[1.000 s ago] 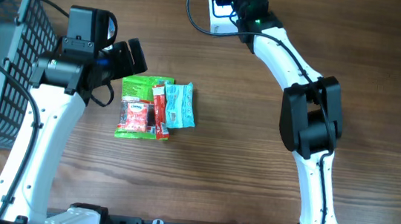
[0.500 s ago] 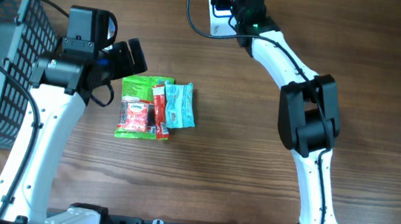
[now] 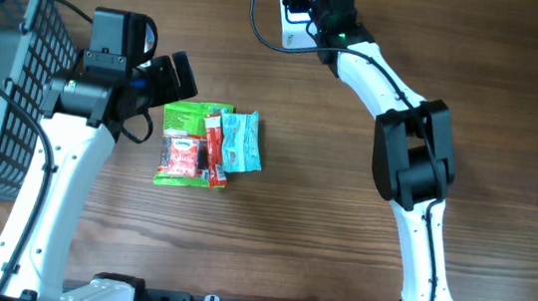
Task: Scan the item barcode
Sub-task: 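Carry the jar up to the white scanner, label facing it, then move the jar right and set it down, open the right gripper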
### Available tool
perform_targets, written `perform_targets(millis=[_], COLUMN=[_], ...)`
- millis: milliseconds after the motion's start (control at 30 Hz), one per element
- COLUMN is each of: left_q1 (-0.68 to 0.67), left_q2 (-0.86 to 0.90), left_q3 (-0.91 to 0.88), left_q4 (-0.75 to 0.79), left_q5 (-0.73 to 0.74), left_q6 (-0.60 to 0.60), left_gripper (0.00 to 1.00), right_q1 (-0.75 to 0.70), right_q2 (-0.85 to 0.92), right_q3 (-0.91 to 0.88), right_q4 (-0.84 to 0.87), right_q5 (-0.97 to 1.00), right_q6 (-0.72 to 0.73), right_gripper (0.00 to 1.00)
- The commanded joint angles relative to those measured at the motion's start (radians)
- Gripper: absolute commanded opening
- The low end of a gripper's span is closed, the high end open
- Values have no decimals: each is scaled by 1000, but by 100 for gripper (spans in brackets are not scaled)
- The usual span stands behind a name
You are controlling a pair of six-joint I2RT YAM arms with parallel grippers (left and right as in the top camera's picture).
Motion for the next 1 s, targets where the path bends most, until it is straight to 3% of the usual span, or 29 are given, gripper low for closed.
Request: perform_targets(millis=[0, 167, 800, 833, 967], left_q1=[6, 6, 6, 6, 6], left_q2=[-5, -5, -5, -5, -5], left_q3=[8, 8, 8, 8, 8], left_q4=[2, 2, 1, 1, 1], left_q5=[-13, -13, -13, -13, -13], left_q6=[12, 13, 12, 13, 13], left_gripper=[100, 100, 100, 100, 100], right_q1=[0, 0, -2, -2, -5], right_q2=[2, 3, 1, -2, -45], right_q3=[-2, -2, -2, -2, -2], right_q4=[2, -62, -54, -40, -24], right_q5=[10, 10, 10, 10, 10], right_q6=[13, 16, 14, 11, 12], right_gripper=[36, 36, 36, 40, 41])
